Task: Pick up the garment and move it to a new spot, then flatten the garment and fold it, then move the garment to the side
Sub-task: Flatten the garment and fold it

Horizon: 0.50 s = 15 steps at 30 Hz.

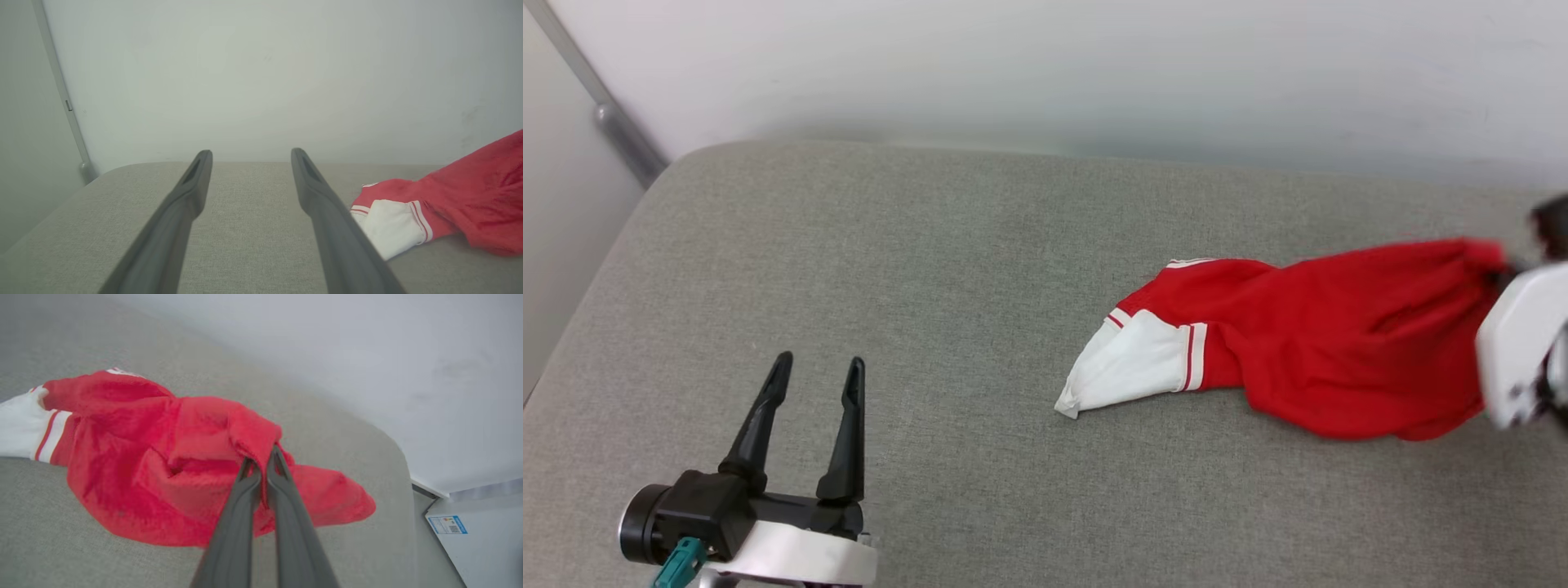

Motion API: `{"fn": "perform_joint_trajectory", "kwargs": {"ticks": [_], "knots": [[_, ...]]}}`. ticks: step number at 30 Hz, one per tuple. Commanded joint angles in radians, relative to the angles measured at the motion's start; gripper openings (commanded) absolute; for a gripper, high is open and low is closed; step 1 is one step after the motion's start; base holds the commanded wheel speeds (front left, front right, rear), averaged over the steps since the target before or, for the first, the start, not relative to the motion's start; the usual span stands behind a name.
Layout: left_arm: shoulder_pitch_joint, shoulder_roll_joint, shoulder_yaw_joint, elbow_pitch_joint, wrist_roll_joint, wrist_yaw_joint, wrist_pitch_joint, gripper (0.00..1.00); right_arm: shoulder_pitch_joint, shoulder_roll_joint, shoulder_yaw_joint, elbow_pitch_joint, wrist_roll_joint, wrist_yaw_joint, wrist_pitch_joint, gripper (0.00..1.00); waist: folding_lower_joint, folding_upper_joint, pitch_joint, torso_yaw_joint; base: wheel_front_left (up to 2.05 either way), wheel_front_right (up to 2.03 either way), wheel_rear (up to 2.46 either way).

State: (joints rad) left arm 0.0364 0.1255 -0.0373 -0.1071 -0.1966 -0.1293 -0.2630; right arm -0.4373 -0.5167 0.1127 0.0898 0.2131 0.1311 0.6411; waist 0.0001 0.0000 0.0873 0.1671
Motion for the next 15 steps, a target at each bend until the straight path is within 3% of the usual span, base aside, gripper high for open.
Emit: {"fn": "perform_joint_trajectory", "kwargs": {"ticks": [1,5,15], "knots": [[0.004,0.004,0.002,-0.004,-0.001,-0.001,-0.003,1.0,0.062,0.021,0.015,0.002,0.012,-0.001,0.02,0.0,-0.0001,0.0,0.007,-0.004,0.0,0.0,0.0],[-0.006,0.006,-0.002,-0.001,-0.003,-0.001,-0.003,1.0,0.171,0.046,0.051,0.023,0.031,-0.001,0.072,0.0,-0.0001,0.0,0.019,-0.007,0.0,0.0,0.0],[-0.023,0.007,-0.01,0.025,-0.008,-0.001,-0.003,1.0,0.361,0.122,0.261,-0.045,0.193,-0.001,0.118,0.0,-0.0001,0.0,0.029,-0.028,0.0,0.0,0.0]]}}
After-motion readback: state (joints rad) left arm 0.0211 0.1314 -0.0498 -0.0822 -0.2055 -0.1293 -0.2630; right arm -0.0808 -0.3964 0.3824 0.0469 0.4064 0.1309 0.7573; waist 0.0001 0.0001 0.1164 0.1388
